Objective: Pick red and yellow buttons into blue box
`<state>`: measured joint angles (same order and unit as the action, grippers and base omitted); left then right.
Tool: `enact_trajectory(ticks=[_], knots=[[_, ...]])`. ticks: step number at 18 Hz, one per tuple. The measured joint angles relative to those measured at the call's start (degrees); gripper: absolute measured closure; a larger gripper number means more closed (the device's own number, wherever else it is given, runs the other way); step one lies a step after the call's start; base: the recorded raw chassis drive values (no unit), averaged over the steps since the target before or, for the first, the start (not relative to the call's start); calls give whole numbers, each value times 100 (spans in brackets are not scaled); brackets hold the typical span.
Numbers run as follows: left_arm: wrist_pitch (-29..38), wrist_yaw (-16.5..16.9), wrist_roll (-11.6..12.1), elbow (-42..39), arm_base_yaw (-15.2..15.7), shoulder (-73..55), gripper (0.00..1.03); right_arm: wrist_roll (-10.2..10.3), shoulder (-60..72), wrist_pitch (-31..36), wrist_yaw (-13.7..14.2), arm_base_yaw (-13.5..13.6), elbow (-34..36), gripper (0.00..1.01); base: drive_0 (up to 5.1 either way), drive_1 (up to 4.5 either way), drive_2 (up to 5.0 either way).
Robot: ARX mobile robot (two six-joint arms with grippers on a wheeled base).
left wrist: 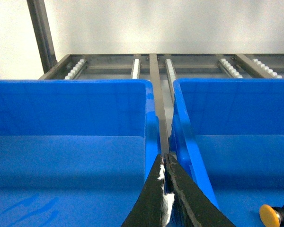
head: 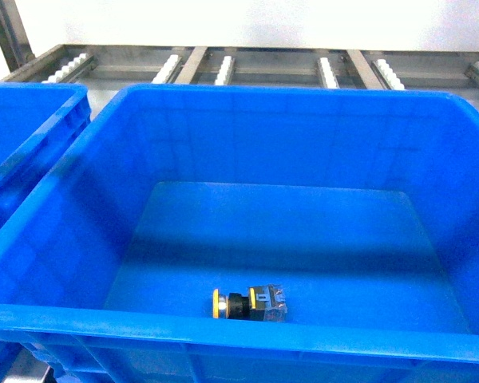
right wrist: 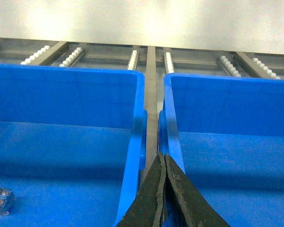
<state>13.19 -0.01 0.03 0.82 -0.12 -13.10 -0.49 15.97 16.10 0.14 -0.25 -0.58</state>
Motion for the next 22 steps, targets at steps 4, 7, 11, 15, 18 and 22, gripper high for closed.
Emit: enact_trajectory(ticks=[4,7,11,15,18,22], knots=[[-404,0,0,0,0,376,101,0,-435,-446,0,0,0,99,0,0,0],[-1311,-17,0,15,0,1252,101,2,-756,-841,-17,0,-4,99,0,0,0],[-1342,0,-2,2,0,1252,73,2,-1576,-1631,-17,24,-2,67,0,0,0],[-1340,0,-2,2,0,1252,31,2,-1576,-1631,-17,24,-2,26,0,0,0],[-1338,0,-2,2,0,1252,4,4,-1574,-1617,-17,24,-2,1,4,-284,292],[-1349,0,-2,2,0,1252,5,4,-1574,-1644,-17,24,-2,3,0,-419,420]])
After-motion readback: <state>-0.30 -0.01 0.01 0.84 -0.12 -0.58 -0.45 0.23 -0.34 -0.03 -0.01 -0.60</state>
